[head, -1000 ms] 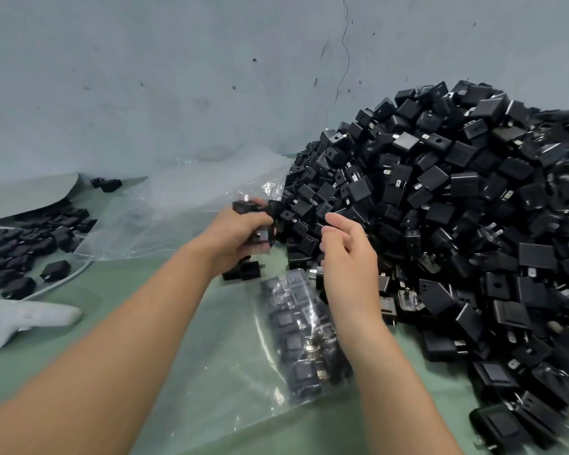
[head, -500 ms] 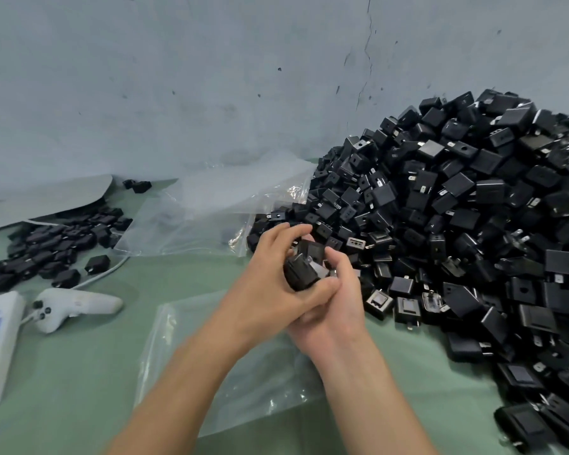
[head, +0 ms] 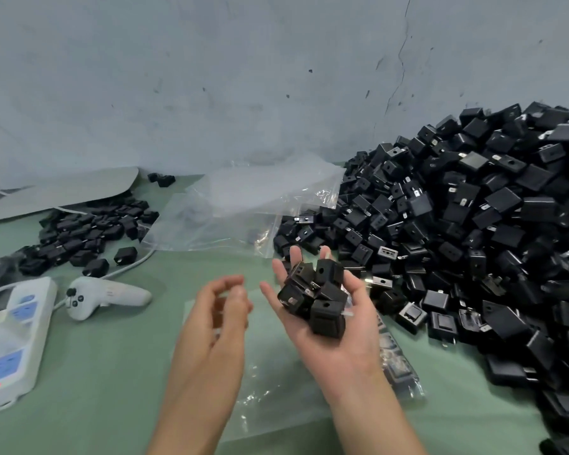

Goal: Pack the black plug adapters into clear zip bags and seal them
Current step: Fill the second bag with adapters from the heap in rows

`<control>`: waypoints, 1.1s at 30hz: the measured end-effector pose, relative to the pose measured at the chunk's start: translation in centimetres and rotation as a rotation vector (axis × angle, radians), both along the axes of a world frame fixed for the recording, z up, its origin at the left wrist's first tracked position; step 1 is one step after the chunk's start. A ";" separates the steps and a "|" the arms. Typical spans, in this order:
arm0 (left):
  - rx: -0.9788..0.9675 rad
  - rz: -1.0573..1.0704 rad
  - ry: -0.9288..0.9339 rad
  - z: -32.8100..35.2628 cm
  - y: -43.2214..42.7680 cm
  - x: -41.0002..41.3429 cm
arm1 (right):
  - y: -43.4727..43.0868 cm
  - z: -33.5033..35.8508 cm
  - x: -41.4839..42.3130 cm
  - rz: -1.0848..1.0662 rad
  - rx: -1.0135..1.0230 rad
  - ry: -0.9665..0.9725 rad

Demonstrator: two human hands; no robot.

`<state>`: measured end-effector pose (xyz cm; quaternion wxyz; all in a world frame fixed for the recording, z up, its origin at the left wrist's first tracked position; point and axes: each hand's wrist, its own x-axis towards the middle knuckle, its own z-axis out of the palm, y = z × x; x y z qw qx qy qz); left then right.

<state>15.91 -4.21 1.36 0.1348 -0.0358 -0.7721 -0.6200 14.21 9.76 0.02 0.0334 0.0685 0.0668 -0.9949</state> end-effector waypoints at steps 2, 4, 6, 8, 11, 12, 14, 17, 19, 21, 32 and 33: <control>-0.050 -0.130 -0.067 -0.6 -0.8 0.8 | -0.3 0.6 -0.5 0.099 -0.069 0.025; -0.102 -0.212 -0.095 -0.9 -1.0 1.2 | -1.0 0.6 -0.5 0.146 -0.048 0.035; -0.122 -0.211 -0.096 -1.2 -1.2 1.2 | -1.9 0.3 -0.3 0.187 0.013 0.031; -0.129 -0.166 -0.090 -1.5 -1.3 1.3 | -2.5 0.2 -0.1 0.198 0.092 0.039; -0.072 -0.071 -0.062 -1.5 -1.7 1.1 | -3.0 0.4 0.1 0.218 0.062 0.026; -0.040 -0.035 -0.066 -1.4 -2.1 0.9 | -3.0 0.4 0.1 0.206 0.032 0.009; 0.027 0.046 -0.092 -1.0 -3.9 0.4 | -2.3 0.6 0.1 0.131 -0.024 -0.051; 0.013 0.178 -0.126 -1.2 -8.2 -0.5 | -0.1 1.0 -0.5 -0.006 -0.083 -0.108; -0.021 0.229 -0.177 -2.2 -10.6 -0.7 | 1.9 1.2 -0.7 -0.064 -0.105 -0.143; -0.113 0.190 -0.266 -3.3 -11.5 -0.6 | 3.5 1.3 -0.7 -0.071 -0.138 -0.178; -0.211 -0.065 -0.308 -4.7 -11.0 -0.9 | 4.8 0.5 -1.1 -0.074 -0.138 -0.298; -0.310 -0.050 -0.267 -5.1 -11.1 -1.0 | 4.9 0.4 -1.3 -0.080 -0.097 -0.302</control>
